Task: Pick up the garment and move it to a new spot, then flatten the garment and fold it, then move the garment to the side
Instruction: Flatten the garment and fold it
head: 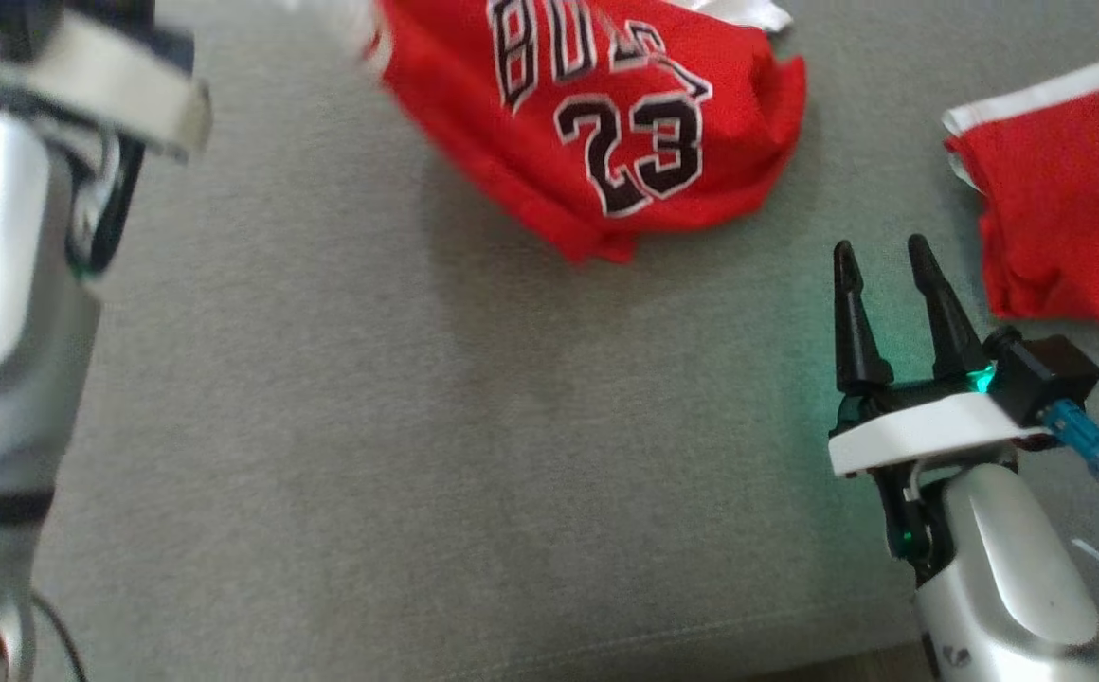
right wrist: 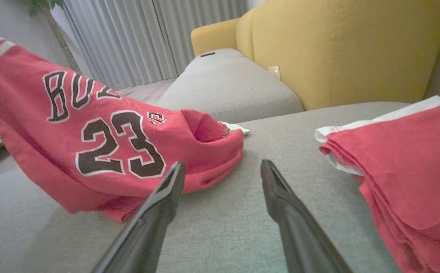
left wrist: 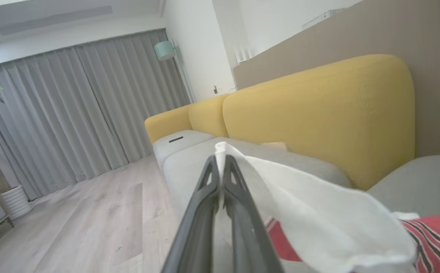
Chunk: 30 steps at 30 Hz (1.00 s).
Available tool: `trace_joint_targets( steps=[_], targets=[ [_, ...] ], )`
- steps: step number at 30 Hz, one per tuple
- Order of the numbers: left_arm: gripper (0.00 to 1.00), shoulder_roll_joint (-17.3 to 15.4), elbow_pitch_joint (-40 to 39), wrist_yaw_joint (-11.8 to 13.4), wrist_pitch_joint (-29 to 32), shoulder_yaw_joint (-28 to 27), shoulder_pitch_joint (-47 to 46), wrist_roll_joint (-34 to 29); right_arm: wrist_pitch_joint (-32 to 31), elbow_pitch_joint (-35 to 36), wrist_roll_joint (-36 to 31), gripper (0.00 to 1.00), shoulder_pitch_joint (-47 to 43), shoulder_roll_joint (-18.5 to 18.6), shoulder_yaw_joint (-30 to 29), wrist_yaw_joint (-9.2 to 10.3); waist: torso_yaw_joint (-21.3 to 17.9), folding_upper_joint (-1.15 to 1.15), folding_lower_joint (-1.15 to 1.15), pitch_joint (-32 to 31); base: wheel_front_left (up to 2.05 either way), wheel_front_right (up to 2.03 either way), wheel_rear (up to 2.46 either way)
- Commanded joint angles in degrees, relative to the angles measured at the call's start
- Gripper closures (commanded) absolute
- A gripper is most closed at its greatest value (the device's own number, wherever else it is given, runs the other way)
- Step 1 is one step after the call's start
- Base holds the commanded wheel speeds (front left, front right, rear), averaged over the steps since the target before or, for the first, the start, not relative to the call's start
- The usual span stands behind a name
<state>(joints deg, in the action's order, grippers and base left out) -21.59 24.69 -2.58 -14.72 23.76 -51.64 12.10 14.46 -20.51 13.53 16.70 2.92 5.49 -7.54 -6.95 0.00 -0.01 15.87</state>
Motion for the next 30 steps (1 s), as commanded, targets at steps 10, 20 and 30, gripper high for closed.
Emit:
trace_joint_targets(
  steps=[10, 20, 30],
  targets=[
    [1.0, -6.54, -9.15, 0.09, -0.28, -7.63, 14.3, -4.0, -0.14, 0.72, -1.16, 0.0, -1.28, -0.04, 2.19, 0.05, 5.14, 0.0, 0.01, -3.58, 0.0, 0.0, 0.0],
    [0.0, -4.45, -7.08, 1.74, -0.28, -11.96, 24.99, -3.89, -0.84, 1.25, -1.47, 0.0, -3.21, -0.04, 1.95, 0.05, 6.22, 0.0, 0.01, -5.41, 0.0, 0.0, 0.0],
    [0.0, 6.06, -21.42, 2.35, -0.28, -19.63, 32.78, -0.63, -0.93, 2.56, -1.28, 0.0, -4.57, -0.04, 0.75, 0.05, 7.46, 0.0, 0.01, -7.78, 0.0, 0.0, 0.0]
  ],
)
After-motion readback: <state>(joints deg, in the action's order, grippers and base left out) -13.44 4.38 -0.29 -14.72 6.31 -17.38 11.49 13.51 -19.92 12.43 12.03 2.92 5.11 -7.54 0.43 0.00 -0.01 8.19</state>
